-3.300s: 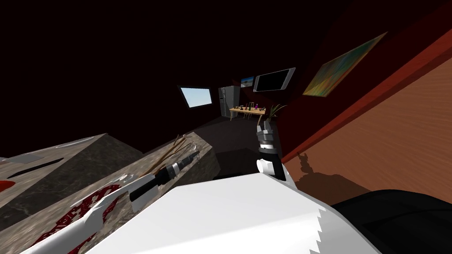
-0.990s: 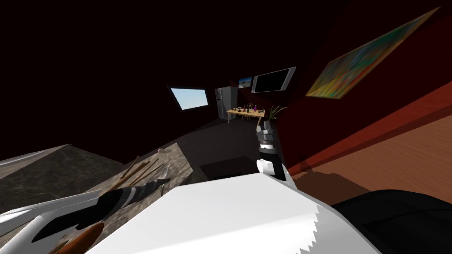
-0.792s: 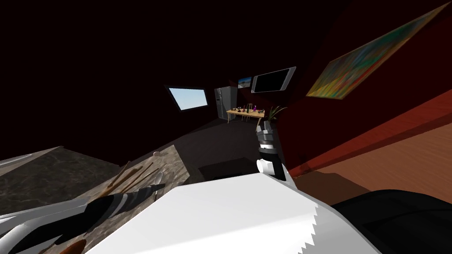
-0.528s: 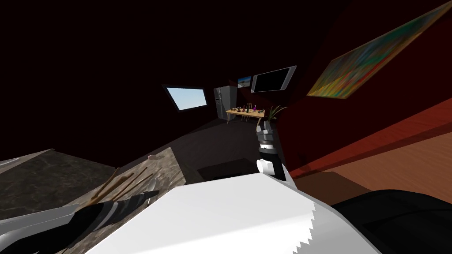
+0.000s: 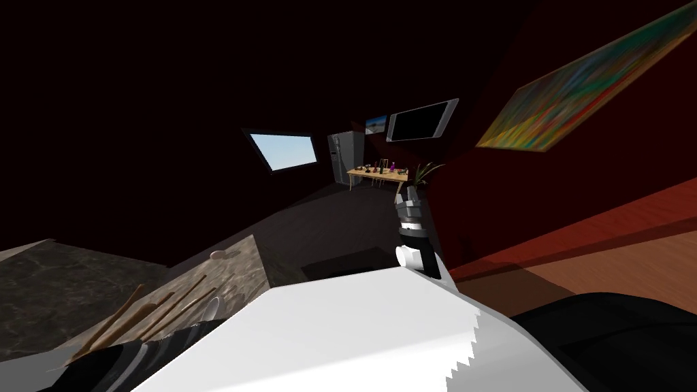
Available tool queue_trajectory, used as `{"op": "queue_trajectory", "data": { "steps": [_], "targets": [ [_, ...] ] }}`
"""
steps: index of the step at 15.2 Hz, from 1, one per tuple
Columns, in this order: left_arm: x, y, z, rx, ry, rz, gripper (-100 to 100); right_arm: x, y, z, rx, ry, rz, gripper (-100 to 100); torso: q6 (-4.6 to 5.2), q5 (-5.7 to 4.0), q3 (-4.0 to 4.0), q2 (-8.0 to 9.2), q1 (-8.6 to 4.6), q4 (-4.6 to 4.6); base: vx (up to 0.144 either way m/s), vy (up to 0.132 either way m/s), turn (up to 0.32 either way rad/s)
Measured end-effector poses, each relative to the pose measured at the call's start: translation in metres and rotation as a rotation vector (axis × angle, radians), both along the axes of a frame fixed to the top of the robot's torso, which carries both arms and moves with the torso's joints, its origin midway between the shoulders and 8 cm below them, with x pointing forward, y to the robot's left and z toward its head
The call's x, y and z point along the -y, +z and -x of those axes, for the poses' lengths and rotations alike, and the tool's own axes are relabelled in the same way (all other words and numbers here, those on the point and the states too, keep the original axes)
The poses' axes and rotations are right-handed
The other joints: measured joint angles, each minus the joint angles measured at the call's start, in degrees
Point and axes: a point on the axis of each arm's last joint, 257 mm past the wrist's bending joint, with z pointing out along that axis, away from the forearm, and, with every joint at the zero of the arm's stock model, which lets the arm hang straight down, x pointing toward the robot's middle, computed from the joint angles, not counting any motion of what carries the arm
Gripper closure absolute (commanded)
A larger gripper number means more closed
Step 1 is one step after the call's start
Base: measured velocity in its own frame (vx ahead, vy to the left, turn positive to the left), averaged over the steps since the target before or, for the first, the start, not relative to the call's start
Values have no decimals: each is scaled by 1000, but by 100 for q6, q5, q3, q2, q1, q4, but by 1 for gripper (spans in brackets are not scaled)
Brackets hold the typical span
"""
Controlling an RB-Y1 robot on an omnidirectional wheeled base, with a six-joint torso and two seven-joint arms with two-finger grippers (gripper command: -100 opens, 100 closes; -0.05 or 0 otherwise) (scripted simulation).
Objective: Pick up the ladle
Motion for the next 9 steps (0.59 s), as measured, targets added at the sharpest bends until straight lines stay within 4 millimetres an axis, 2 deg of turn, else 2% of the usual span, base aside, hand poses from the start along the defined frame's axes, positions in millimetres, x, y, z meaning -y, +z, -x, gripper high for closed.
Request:
{"op": "queue_trajectory", "data": {
  "steps": [5,6,9],
  "targets": [
    [-3,-18,7,9,5,1,-100,0,0,0,0,0,0,0,-1,2,17,28,7,7,0,-1,-16],
    [-3,-19,7,9,5,0,100,0,0,0,0,0,0,0,-1,1,17,28,6,8,0,0,0],
    [-3,-18,7,8,6,-1,100,0,0,0,0,0,0,0,2,3,17,28,4,8,0,0,0]
  ]
}}
